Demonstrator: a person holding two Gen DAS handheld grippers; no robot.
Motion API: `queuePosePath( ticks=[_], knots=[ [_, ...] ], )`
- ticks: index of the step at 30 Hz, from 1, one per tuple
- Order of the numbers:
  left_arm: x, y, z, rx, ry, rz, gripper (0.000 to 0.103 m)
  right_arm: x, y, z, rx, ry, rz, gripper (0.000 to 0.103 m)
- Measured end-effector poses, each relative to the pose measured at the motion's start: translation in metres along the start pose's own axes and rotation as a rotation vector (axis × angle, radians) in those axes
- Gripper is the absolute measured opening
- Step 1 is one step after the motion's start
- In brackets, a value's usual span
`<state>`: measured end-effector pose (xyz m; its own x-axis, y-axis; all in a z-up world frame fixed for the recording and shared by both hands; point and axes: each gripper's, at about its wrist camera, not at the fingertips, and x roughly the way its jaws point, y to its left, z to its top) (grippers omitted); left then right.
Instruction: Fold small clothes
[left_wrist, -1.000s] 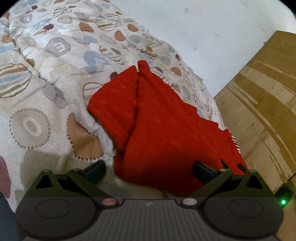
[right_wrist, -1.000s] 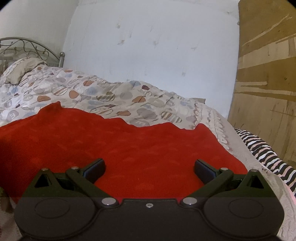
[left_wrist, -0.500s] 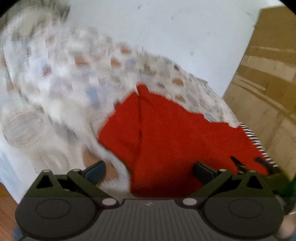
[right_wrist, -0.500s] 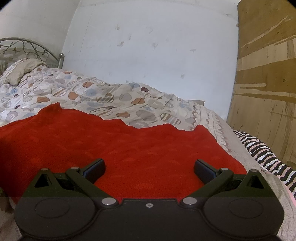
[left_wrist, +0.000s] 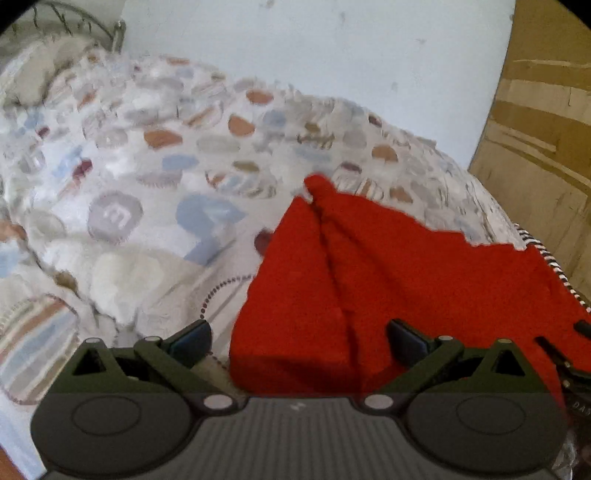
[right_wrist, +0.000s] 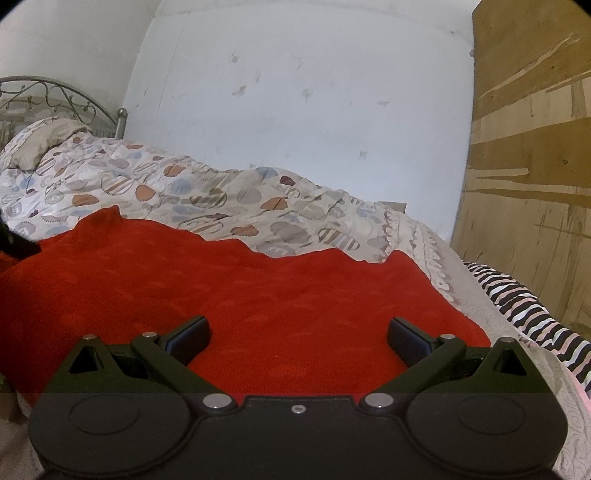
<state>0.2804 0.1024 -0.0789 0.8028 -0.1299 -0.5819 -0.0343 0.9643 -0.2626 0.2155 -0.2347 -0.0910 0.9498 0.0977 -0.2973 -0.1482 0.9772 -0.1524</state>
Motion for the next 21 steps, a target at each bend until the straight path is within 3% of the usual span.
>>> queuePosePath(
  ticks=[6, 11, 18, 21],
  knots=[
    [0.004, 0.02, -0.002, -0.038, 0.014, -0.104, 0.103, 0.0, 0.0, 0.0, 0.001, -0.002, -0.001, 0.103],
    [0.0, 0.018, -0.002, -0.021, -0.002, -0.1, 0.102, 0.0, 0.0, 0.0, 0.002, -0.002, -0.001, 0.103],
    [-0.006, 0.007, -0.006, 0.051, -0.06, -0.125, 0.094, 0.0, 0.0, -0.001, 0.002, -0.003, -0.002, 0.103],
    [0.0, 0.02, -0.003, -0.031, -0.023, -0.173, 0.088, 0.0, 0.0, -0.001, 0.003, -0.004, -0.002, 0.103]
  ],
)
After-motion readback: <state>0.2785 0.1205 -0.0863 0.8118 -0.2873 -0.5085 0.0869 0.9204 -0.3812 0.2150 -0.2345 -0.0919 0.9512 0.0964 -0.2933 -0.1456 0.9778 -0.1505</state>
